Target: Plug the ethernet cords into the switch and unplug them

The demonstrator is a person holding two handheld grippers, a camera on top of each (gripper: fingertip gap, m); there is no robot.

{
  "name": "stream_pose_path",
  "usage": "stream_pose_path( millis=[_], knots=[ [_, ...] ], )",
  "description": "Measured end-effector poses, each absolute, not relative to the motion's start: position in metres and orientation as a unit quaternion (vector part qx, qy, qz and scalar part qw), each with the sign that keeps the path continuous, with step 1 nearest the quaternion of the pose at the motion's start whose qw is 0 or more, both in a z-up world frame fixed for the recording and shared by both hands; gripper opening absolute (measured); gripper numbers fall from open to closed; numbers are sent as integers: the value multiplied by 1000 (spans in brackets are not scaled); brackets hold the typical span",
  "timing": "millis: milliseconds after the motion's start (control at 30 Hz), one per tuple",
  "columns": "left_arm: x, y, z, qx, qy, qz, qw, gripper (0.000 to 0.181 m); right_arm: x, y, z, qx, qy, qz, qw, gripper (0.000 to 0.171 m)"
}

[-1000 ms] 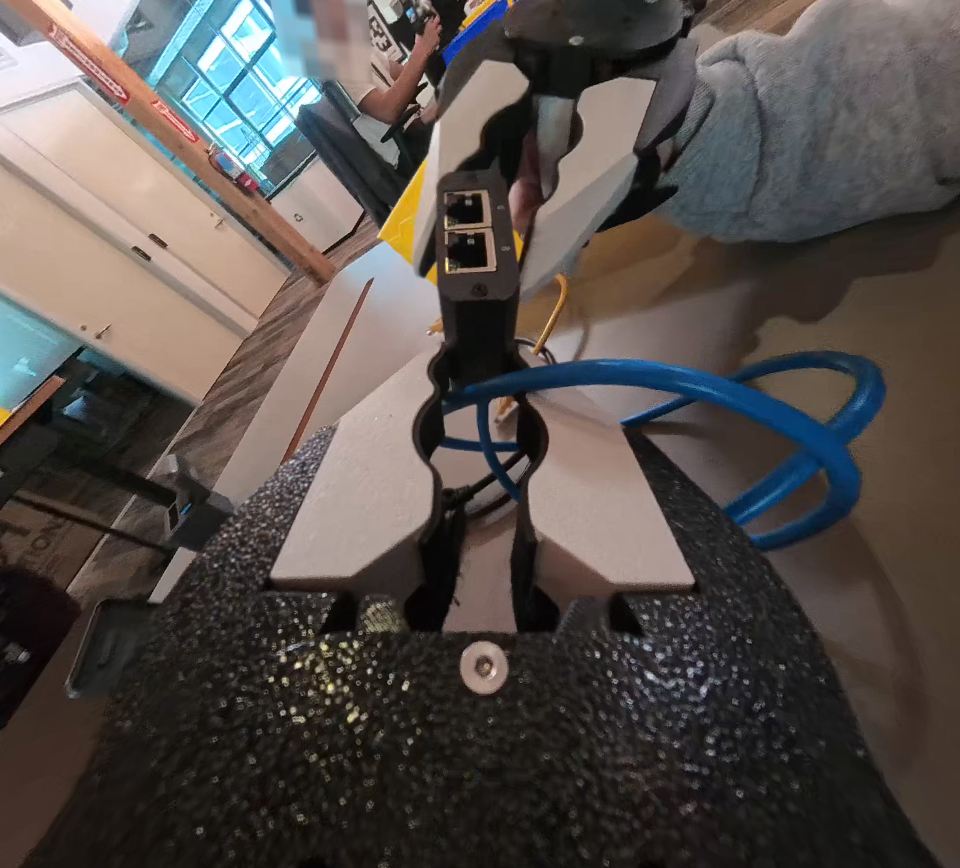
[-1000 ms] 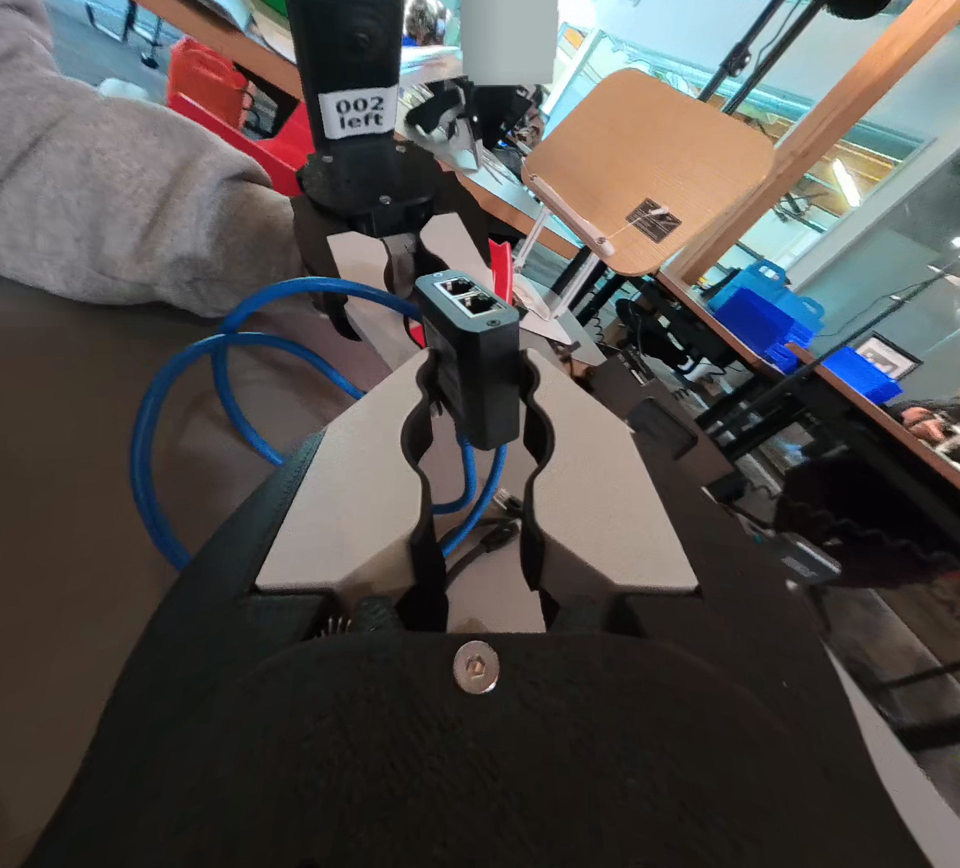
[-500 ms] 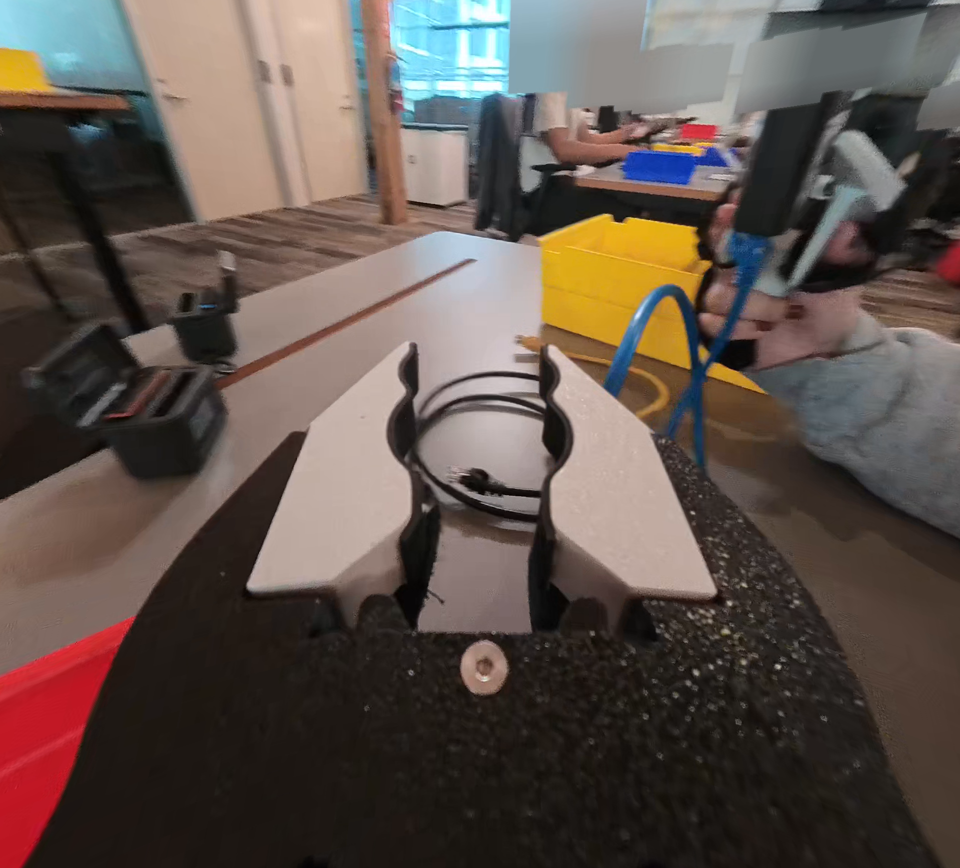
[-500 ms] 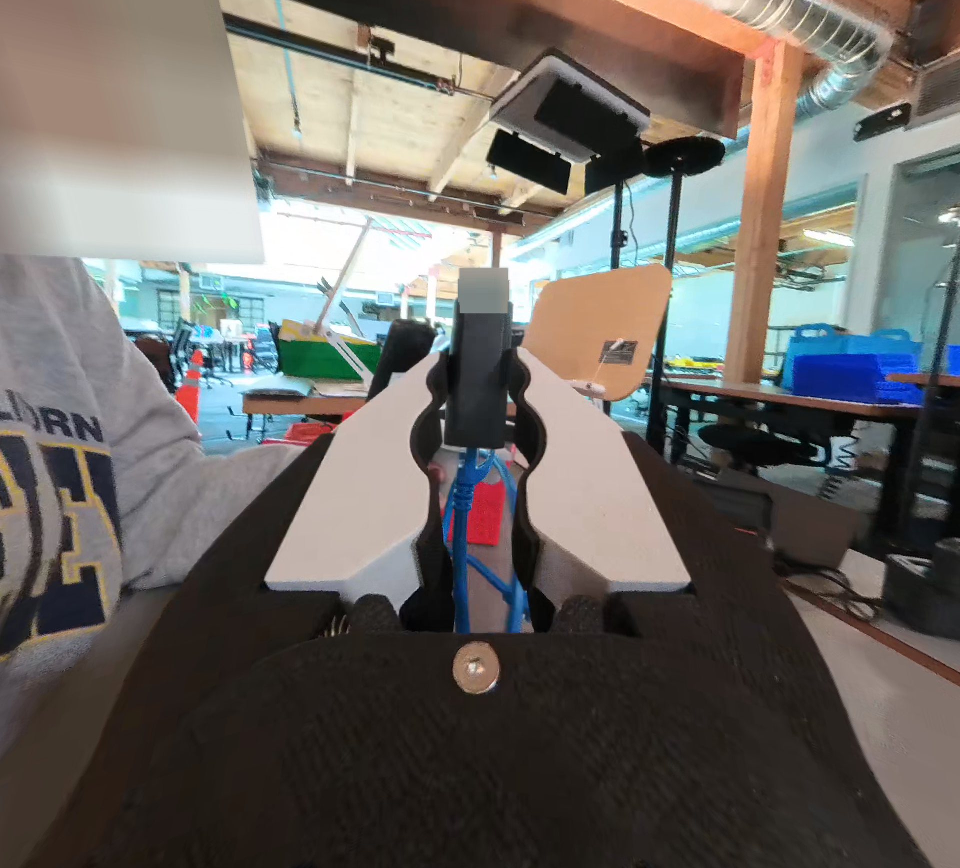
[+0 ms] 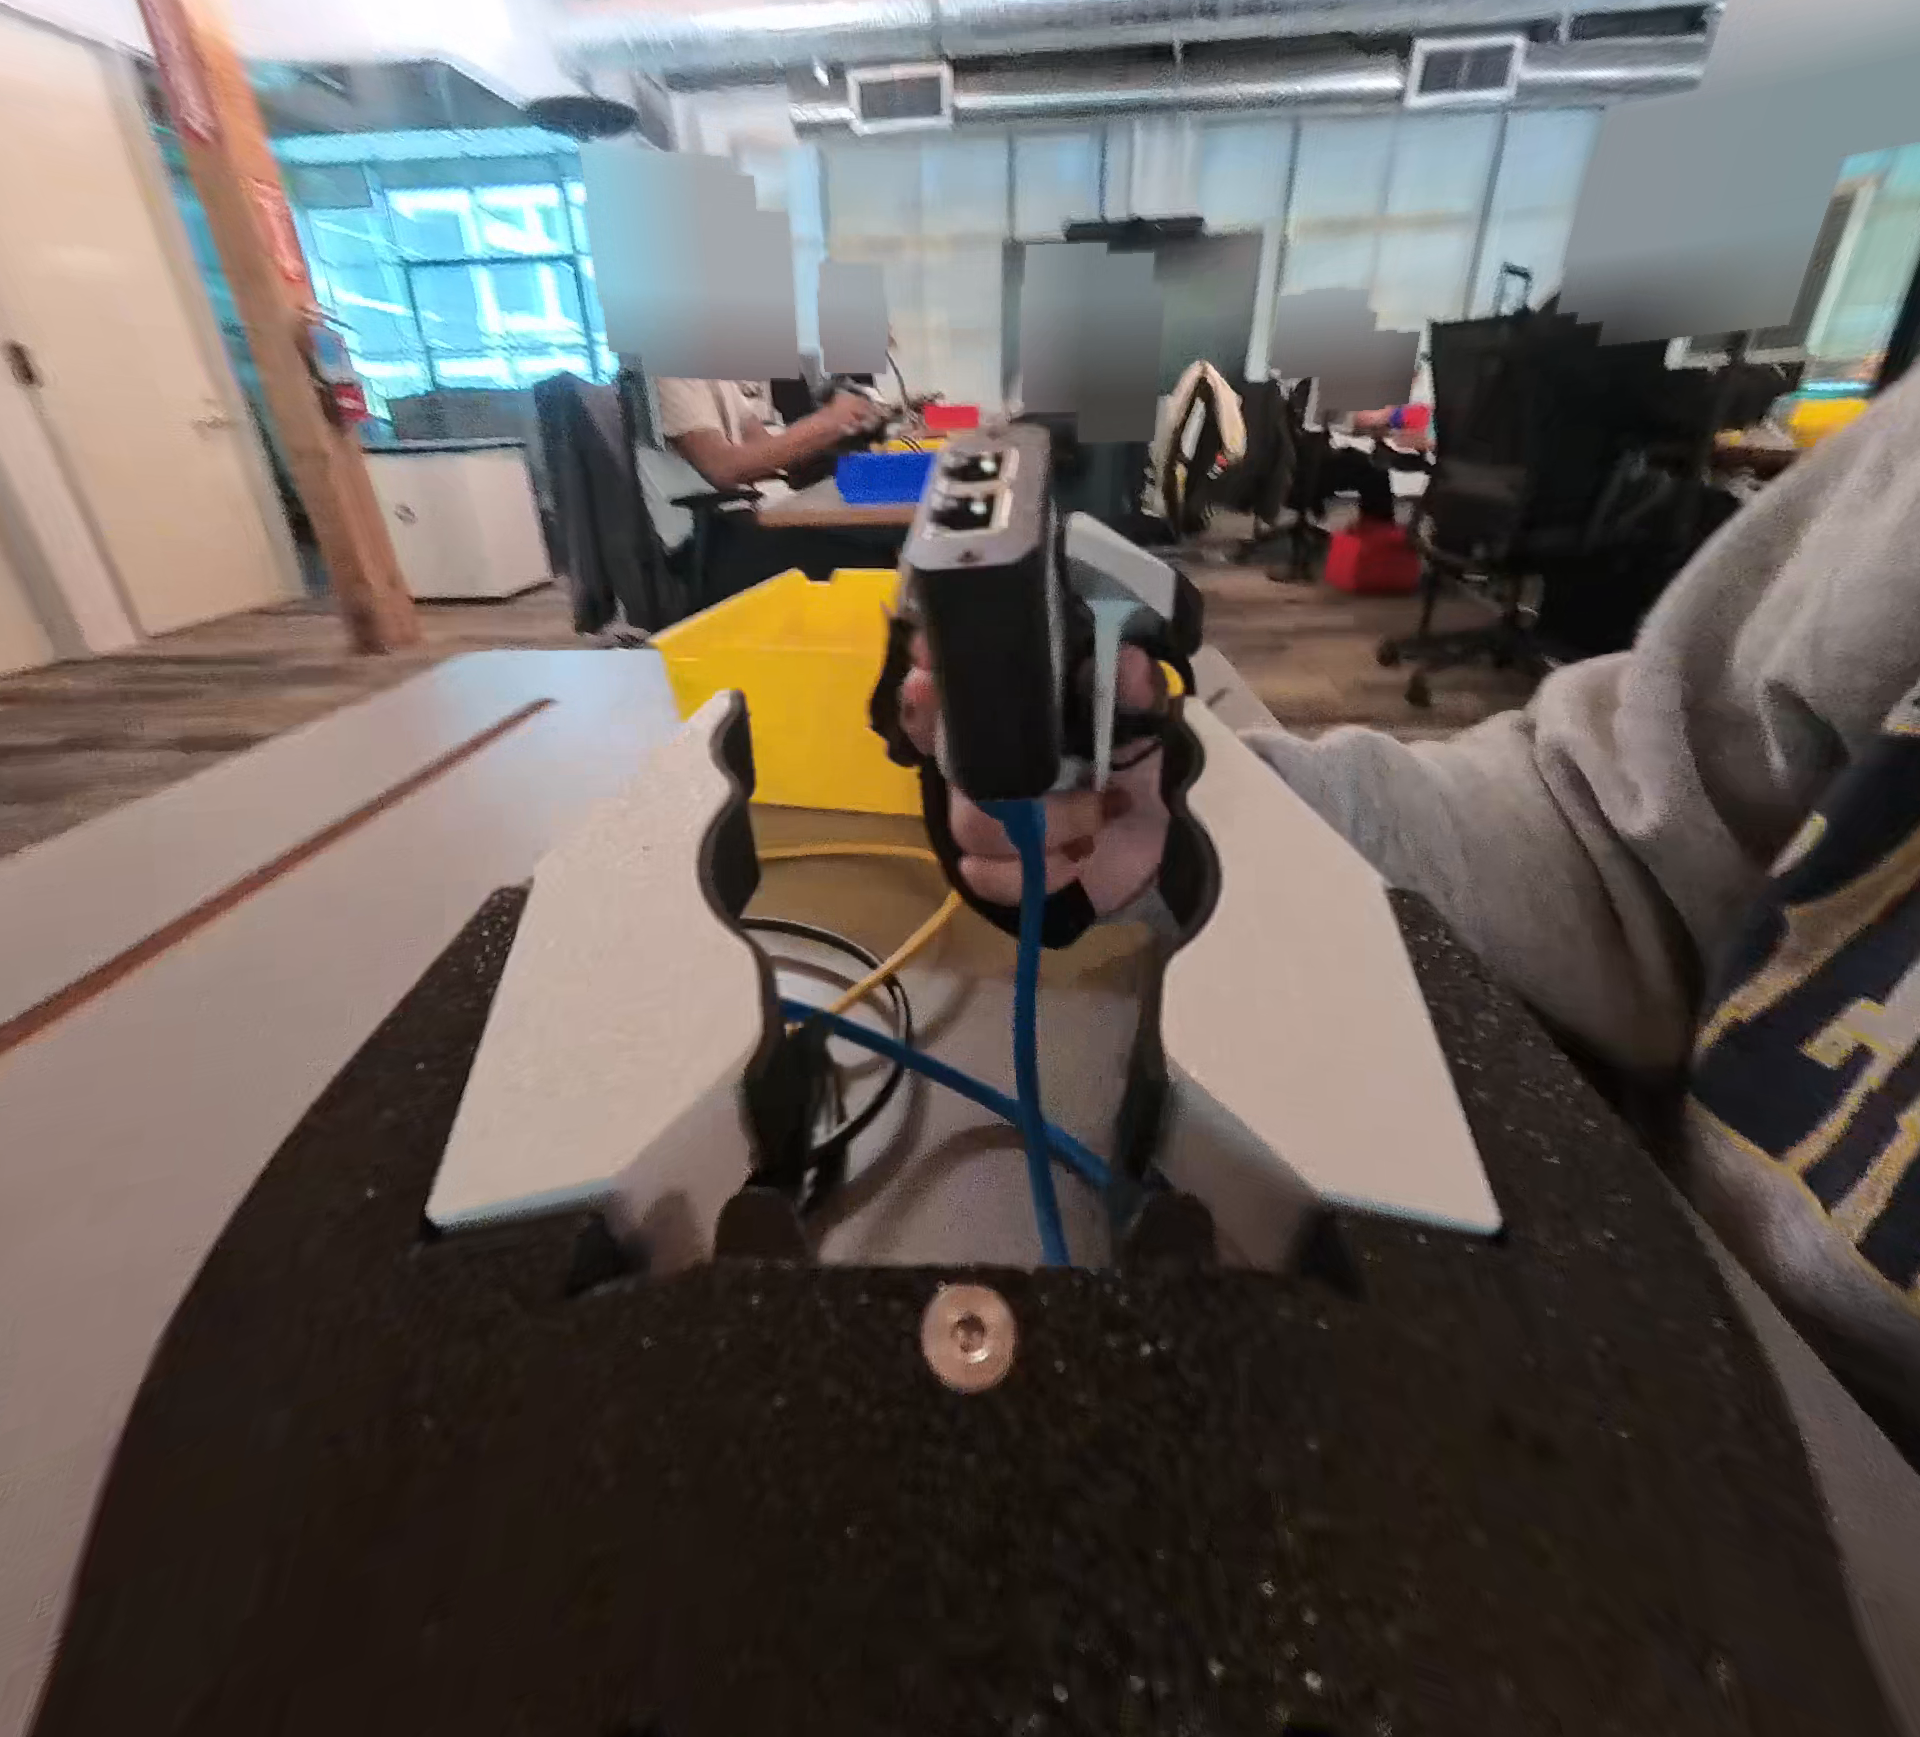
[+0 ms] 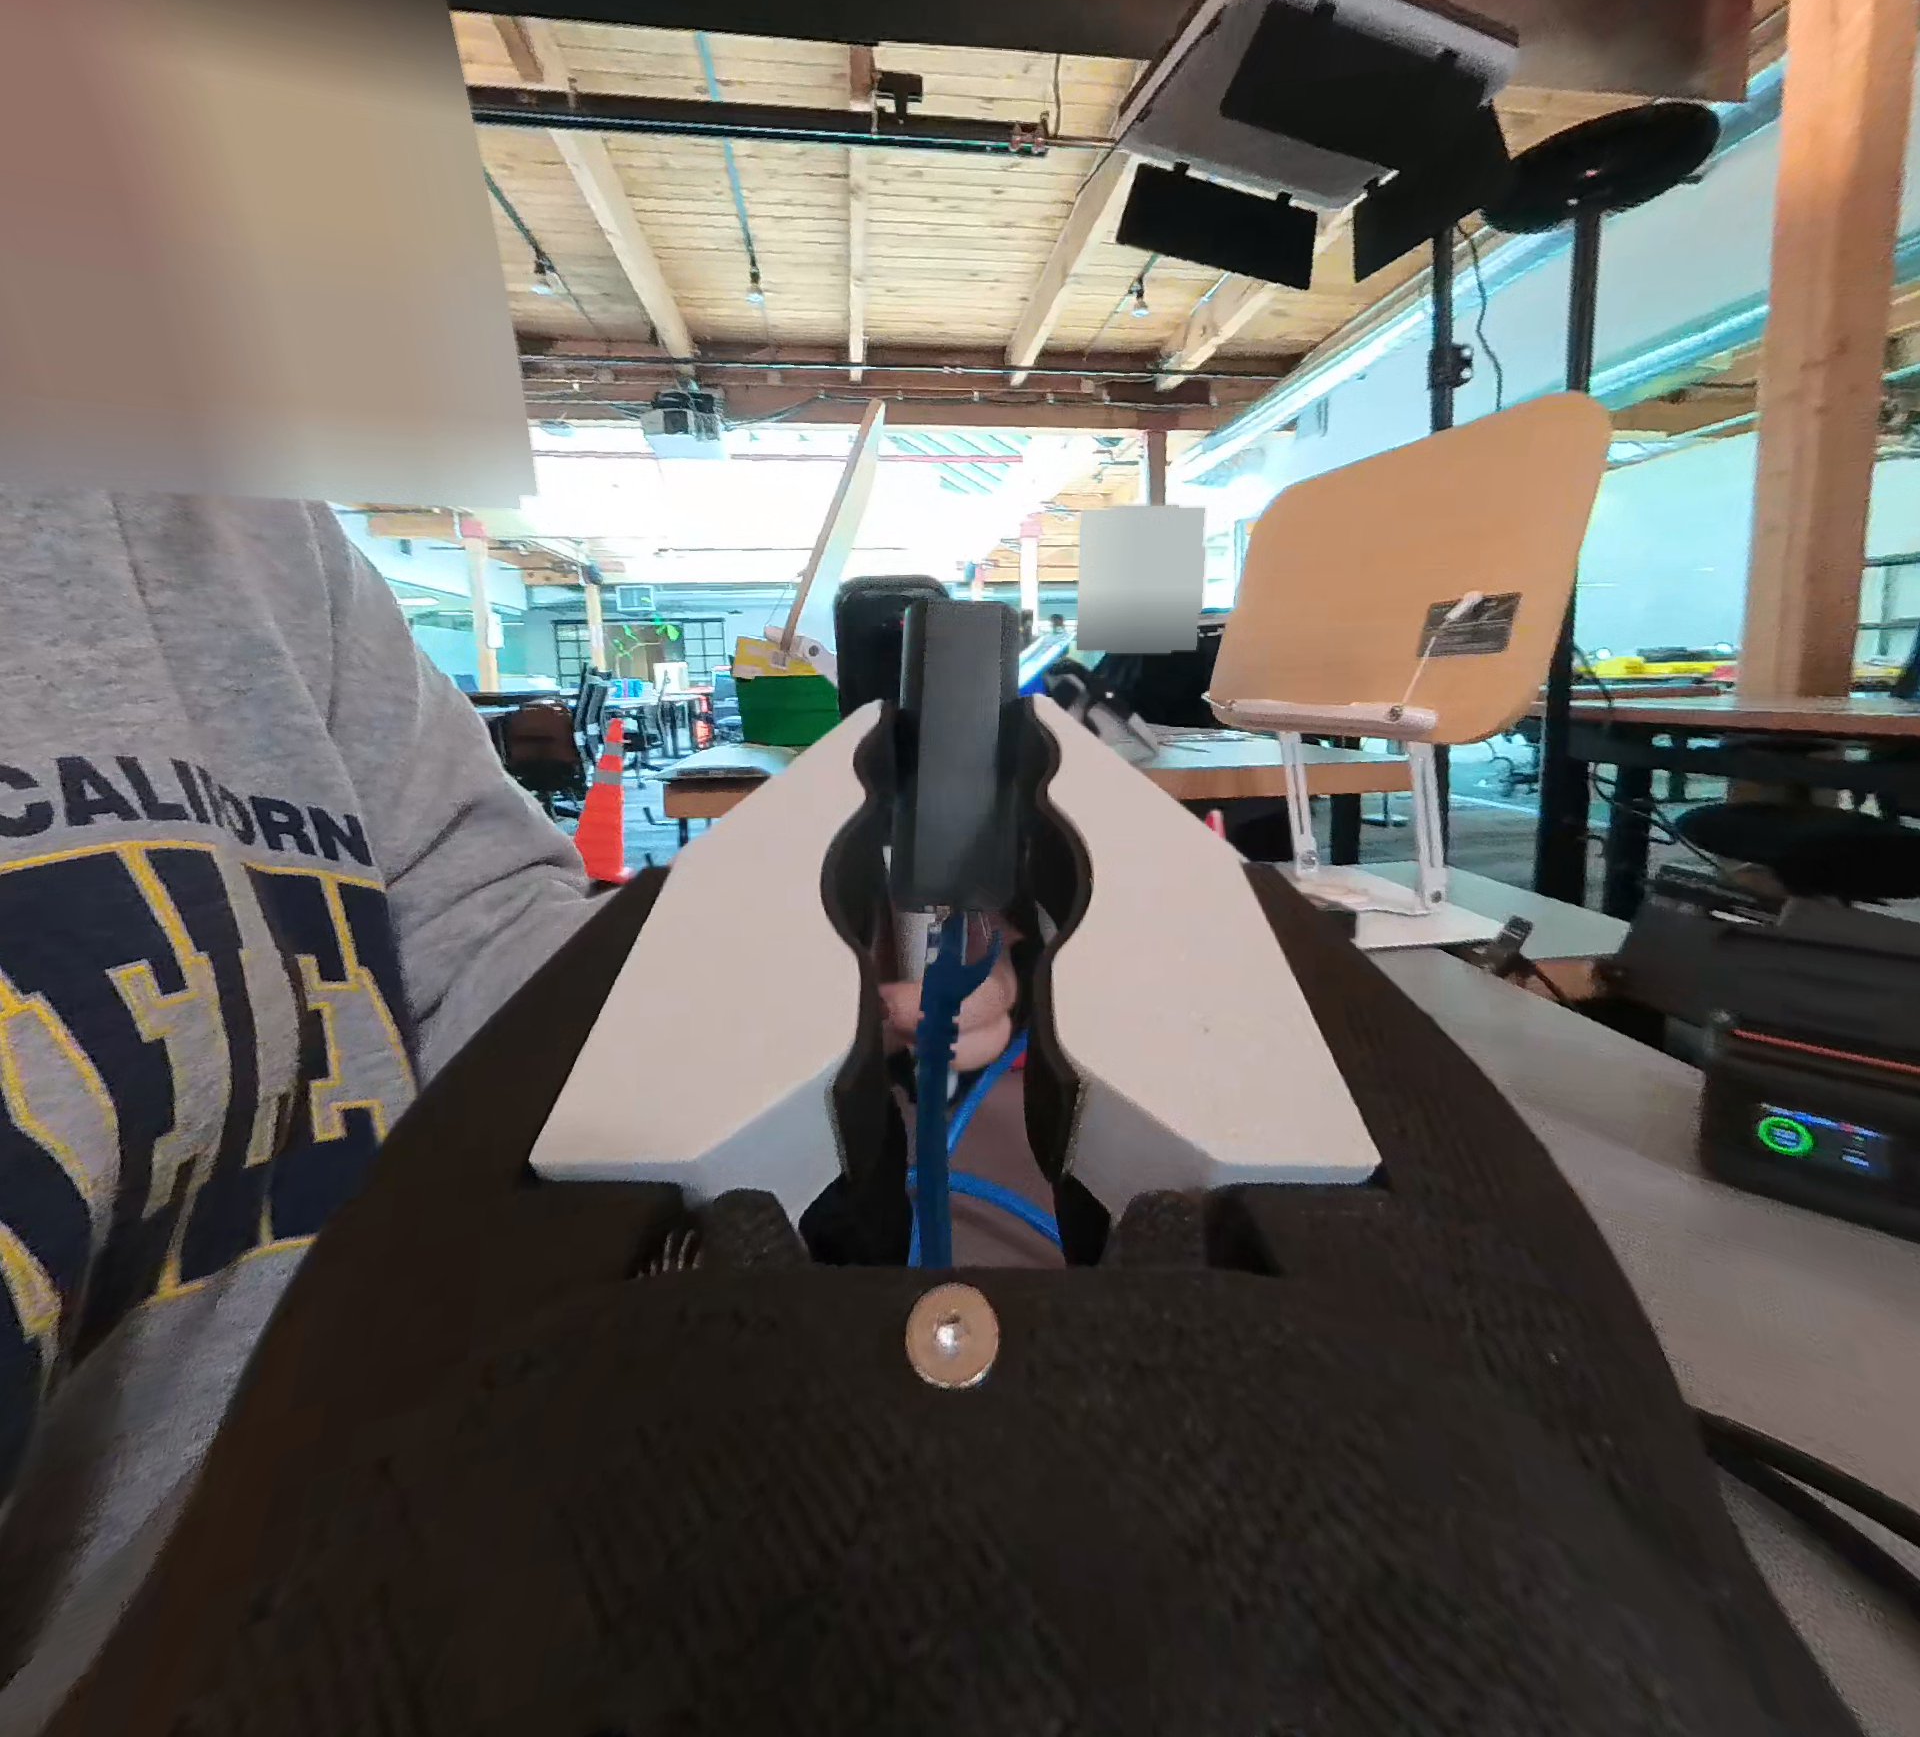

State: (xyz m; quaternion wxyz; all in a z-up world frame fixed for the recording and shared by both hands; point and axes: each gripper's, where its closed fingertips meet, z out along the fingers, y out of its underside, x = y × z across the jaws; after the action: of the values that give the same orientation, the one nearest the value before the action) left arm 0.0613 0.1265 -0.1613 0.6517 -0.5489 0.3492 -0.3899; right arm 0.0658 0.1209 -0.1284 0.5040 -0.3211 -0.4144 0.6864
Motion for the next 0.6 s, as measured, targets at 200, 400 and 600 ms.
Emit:
stream_pose_path(
  millis=[200,400,600],
  knots=[
    [86,113,-167,-517,364,-442,636,55,60,112,-135,-319,-442,677,494,20],
    [81,111,-166,-506,363,-472,624,21,60,108,-133,-310,-446,664,514,22],
    [32,138,-160,-547,328,-330,696,21,104,181,-115,-393,-345,538,661,38]
  ],
)
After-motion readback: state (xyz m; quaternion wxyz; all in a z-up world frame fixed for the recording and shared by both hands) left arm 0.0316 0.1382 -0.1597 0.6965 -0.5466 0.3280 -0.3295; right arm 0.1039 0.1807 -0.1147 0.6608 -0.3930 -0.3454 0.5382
